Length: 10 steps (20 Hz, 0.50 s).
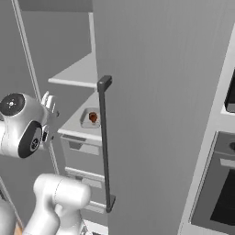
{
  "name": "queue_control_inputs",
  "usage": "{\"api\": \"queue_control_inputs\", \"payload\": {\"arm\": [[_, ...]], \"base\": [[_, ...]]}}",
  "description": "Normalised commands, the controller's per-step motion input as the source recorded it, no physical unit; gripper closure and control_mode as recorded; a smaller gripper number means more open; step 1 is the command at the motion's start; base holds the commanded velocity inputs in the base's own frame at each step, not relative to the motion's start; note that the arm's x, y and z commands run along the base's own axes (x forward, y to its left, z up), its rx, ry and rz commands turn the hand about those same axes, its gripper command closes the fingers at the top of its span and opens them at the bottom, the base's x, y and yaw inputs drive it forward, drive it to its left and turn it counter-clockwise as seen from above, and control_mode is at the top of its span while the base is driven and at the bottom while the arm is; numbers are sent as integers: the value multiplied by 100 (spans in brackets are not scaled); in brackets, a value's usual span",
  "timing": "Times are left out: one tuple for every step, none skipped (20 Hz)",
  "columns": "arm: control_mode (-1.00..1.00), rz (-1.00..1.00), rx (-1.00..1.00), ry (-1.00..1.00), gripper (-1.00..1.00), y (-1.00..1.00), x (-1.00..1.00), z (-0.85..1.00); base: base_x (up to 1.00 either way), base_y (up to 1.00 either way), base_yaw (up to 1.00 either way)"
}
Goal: Take the meat container that has the chicken drumstick and place it on the second highest rack of the freezer. Then take the vegetable container that has the lime and avocado and place it on the highest rack of the freezer.
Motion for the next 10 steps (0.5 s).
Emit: {"api": "queue_control_inputs", "payload": {"arm": [[100,0,0,0,-100,0,0,0],[100,0,0,0,-100,0,0,0],[100,0,0,0,-100,0,0,0],[100,0,0,0,-100,0,0,0],[100,0,0,0,-100,0,0,0],[100,0,0,0,-100,0,0,0],[100,0,0,0,-100,0,0,0],[100,0,0,0,-100,0,0,0],[100,0,0,0,-100,0,0,0],[100,0,0,0,-100,0,0,0]], "base": [[-71,-12,-25],[-71,-18,-28],[-71,-18,-31],[-71,-31,-35],[-66,-39,-39],[-58,-44,-44],[-49,-46,-49],[-46,-59,-53],[-40,-64,-56],[-37,-64,-60]]}}
